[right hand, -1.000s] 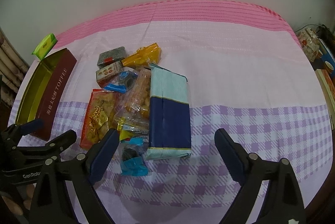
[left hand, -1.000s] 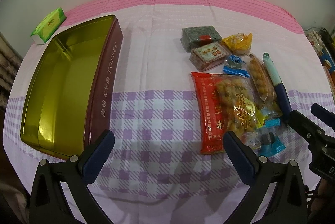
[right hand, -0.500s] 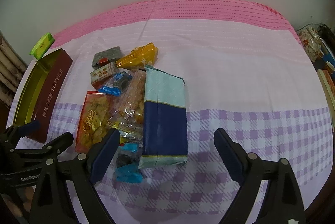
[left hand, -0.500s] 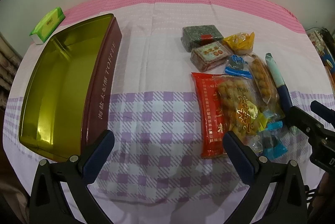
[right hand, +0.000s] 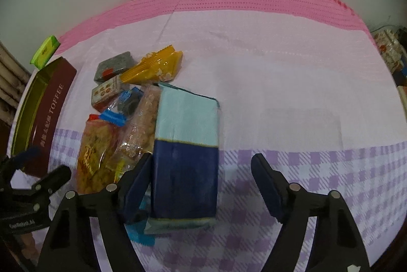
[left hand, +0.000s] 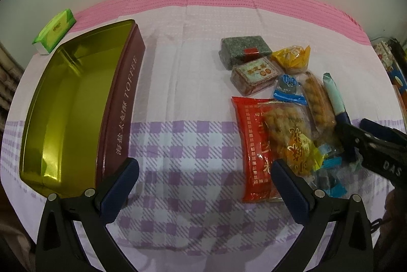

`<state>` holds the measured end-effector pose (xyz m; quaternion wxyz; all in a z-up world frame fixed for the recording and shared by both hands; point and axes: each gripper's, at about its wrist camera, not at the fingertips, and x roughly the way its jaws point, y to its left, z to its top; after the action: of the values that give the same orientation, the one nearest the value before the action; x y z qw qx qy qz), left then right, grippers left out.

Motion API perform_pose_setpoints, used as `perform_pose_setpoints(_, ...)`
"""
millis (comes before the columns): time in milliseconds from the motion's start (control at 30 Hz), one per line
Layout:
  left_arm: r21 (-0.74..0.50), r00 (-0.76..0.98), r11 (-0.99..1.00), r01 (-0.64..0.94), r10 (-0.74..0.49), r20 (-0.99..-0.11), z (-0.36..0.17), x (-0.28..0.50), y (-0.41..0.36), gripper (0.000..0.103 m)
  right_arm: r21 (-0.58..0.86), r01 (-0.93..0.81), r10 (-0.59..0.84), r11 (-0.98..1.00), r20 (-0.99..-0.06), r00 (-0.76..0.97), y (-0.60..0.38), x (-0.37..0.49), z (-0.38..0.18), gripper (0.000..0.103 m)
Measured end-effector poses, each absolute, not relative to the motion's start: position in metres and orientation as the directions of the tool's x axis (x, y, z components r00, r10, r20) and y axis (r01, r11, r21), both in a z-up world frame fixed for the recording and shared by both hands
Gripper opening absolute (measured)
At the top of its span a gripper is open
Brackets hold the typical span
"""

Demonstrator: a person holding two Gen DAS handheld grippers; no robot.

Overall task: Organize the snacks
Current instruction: 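Grasp the blue-and-teal box with the right tool while the left tool approaches the clear cookie bag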

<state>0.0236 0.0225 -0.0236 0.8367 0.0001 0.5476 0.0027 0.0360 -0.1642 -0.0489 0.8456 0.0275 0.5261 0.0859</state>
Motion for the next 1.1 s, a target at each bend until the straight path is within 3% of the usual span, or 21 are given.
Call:
perform_pose_setpoints(367,-0.003,0.385,1.0,0.025,-0.012,-0.923,-0.025,0.028,0.012,0.103,0.127,-0.103,0.159,0.987,-0.893,0.421,-0.165,0.052,-0.057,0.051)
perform_pose_setpoints(967,-0.035,0.369,0.998,0.049,-0.05,-0.928,-0.013,0.034,0.0,0.103,0.051,-0.137,0.104,0.989,-0.906,0.411,-0.159,0.028,-0.059,0.057)
perform_pose_setpoints(1100,-0.047,0.349,0.997,0.063,-0.066,-0.935,-0.012,0.038,-0.006,0.103,-0.003,-0.152,0.062,0.988,-0.904,0.422,-0.157,0.024,-0.06,0.049)
